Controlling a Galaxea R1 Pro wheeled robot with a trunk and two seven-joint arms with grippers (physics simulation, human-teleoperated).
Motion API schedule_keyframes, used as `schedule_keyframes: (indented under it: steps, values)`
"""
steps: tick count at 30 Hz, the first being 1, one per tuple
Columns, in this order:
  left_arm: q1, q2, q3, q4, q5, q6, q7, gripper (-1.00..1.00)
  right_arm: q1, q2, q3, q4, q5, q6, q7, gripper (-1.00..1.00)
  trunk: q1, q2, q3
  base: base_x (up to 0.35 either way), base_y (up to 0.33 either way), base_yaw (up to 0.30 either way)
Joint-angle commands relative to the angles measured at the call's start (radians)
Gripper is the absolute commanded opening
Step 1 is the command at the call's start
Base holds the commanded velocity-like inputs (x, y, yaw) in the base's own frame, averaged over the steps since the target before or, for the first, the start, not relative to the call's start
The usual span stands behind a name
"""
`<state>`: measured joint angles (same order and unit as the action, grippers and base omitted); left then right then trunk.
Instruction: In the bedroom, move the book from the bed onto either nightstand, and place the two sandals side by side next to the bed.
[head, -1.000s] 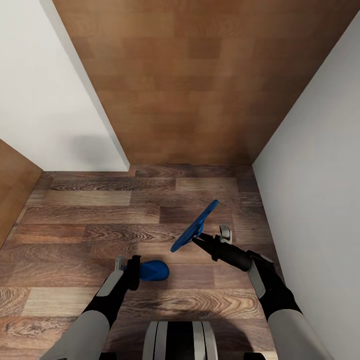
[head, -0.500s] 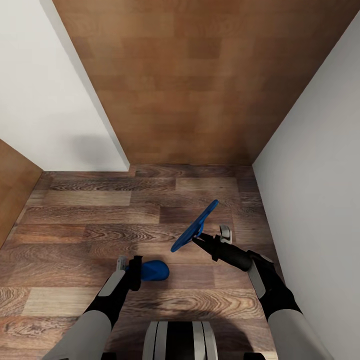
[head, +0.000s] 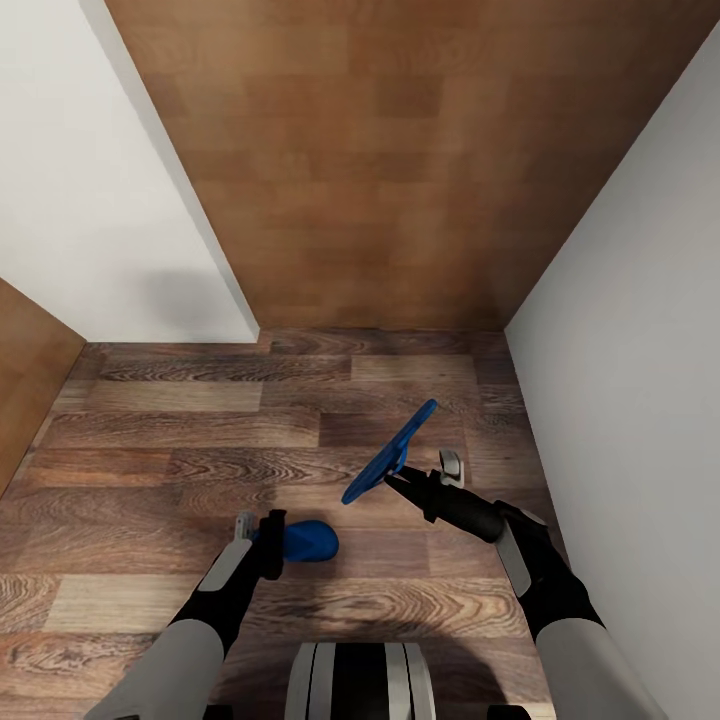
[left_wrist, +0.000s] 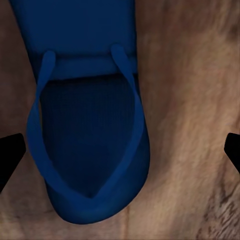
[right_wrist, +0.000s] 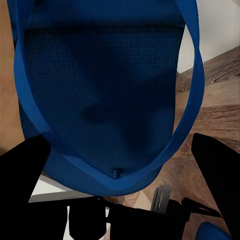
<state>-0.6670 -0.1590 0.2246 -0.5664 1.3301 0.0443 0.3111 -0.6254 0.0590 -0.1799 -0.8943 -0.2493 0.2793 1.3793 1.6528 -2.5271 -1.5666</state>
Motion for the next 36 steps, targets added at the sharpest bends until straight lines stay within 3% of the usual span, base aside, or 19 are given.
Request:
schedule_keyframes:
  steps: [1, 5, 19, 36]
  values:
    - [0.000, -0.001, 0.006, -0.002, 0.004, 0.005, 0.004, 1.00, 0.000, 0.001, -0.003, 0.000, -0.001, 0.011, 0.004, -1.00, 0.000, 0.000, -0.001, 0.000, 0.000, 0.000]
    - [0.000, -0.001, 0.006, -0.002, 0.004, 0.006, 0.002, 1.00, 0.000, 0.001, -0.003, 0.000, -0.001, 0.011, 0.004, -1.00, 0.000, 0.000, -0.001, 0.000, 0.000, 0.000]
    - [-0.002, -0.001, 0.006, -0.002, 0.004, 0.007, 0.002, 1.00, 0.000, 0.002, -0.001, 0.000, -0.001, 0.011, 0.004, -1.00, 0.006, -0.003, -0.055, 0.000, 0.000, 0.000]
    - [-0.002, -0.001, 0.006, -0.002, 0.003, 0.006, 0.000, 1.00, 0.000, 0.002, -0.001, 0.000, -0.001, 0.011, 0.004, -1.00, 0.006, -0.003, -0.055, 0.000, 0.000, 0.000]
